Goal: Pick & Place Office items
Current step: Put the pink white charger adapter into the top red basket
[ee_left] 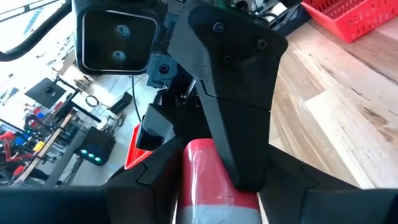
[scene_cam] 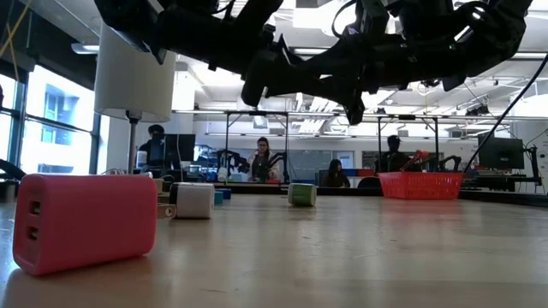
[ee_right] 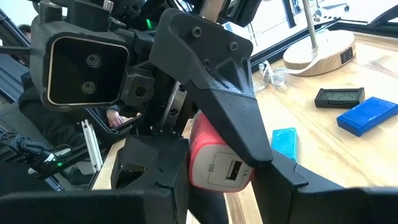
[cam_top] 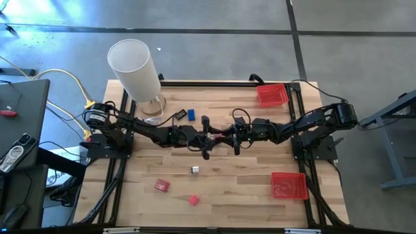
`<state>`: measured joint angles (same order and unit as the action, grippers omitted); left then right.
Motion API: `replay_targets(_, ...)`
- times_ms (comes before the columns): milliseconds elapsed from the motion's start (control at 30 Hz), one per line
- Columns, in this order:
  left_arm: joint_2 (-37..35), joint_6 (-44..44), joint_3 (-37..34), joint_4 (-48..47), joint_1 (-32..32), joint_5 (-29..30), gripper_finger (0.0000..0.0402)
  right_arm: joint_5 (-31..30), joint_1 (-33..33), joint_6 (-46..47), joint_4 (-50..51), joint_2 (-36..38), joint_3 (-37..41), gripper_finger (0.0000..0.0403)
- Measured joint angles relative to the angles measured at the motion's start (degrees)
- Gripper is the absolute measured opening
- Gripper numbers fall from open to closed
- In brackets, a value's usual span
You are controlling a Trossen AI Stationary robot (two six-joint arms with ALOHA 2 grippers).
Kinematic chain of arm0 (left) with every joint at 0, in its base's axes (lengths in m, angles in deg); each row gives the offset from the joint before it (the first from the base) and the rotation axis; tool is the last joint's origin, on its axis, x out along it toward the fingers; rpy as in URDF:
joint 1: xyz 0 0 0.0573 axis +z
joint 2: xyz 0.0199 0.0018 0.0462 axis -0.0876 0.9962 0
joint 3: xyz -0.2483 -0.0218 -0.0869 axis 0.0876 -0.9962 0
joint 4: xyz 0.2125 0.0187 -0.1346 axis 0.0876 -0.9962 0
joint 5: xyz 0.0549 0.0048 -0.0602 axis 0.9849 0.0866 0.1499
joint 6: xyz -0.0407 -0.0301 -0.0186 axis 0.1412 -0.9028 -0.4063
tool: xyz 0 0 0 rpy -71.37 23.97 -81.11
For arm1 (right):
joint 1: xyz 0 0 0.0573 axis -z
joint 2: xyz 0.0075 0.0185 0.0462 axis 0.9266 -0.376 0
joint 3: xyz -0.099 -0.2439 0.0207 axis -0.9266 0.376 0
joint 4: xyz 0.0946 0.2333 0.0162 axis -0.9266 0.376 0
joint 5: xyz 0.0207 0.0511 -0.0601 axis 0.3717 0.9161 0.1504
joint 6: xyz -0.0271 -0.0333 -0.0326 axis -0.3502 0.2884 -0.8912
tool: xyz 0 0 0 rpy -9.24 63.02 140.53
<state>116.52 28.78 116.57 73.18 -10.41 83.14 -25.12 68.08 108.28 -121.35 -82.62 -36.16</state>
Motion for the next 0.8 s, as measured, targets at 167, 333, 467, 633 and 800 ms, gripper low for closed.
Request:
replay_targets(167,0.02,2.41,0.0,-0.24,-0.47,0.02,0.0229,0.04,0.0,-0.22,0.0,0.0,0.0,0.0122)
replay_targets(333,0.02,2.32,0.0,-0.24,-0.53,0.06,0.0279,-0.17,0.0,-0.27,0.1,0.0,0.0,0.0122)
replay_targets(467,0.02,0.28,0.0,-0.24,-0.31,1.34,0.029,-0.22,0.0,-1.09,0.43,0.0,0.0,0.0122)
replay_targets(633,0.02,-4.39,0.0,-0.2,-1.65,4.84,0.0291,-1.9,0.0,-1.88,2.05,0.01,0.0,0.0122)
replay_targets(800,0.02,-4.51,0.0,0.0,-4.59,10.02,0.0291,-3.85,0.92,-2.29,5.23,0.0,0.0,0.0122)
